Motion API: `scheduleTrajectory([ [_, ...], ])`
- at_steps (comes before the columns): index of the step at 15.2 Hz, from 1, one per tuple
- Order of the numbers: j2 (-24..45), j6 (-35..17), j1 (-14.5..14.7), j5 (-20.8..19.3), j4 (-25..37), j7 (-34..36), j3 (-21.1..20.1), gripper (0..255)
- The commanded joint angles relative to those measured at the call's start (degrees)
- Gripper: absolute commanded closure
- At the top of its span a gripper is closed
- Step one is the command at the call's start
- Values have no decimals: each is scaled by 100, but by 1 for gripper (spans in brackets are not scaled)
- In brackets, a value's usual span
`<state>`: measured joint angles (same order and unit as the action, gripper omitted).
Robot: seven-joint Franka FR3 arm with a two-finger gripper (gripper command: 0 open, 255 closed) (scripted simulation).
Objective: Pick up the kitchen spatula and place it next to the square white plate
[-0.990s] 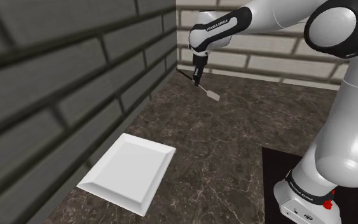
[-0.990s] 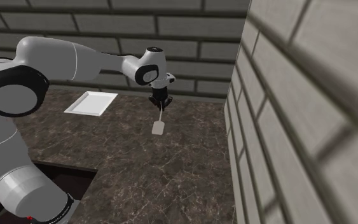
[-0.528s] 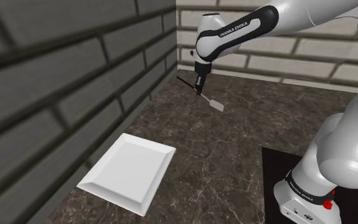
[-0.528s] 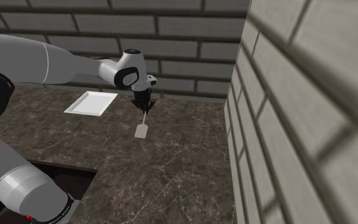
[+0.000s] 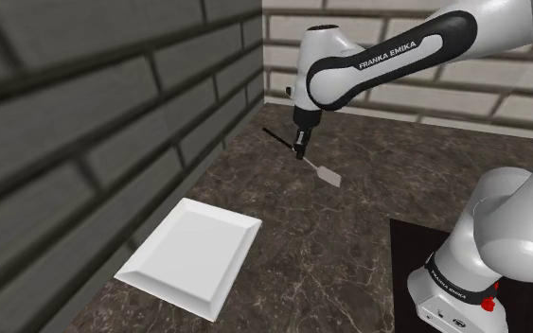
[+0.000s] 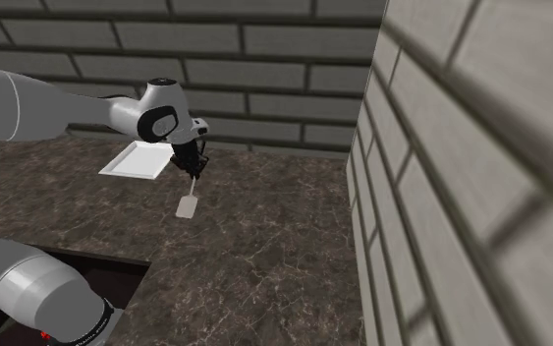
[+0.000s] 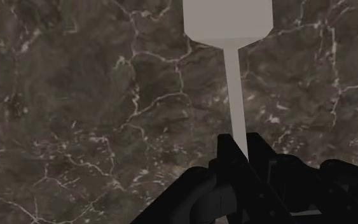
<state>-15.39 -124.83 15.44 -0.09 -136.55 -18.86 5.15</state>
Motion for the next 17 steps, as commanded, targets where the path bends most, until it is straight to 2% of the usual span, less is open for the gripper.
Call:
scheduleTrajectory([
  [1, -314, -9, 85, 5, -321, 246, -157, 255],
  [8, -1286, 107, 472, 225, -1167, 1112, -796, 255],
  [17, -2203, 382, 1198, 824, -1768, 2316, -1756, 255],
])
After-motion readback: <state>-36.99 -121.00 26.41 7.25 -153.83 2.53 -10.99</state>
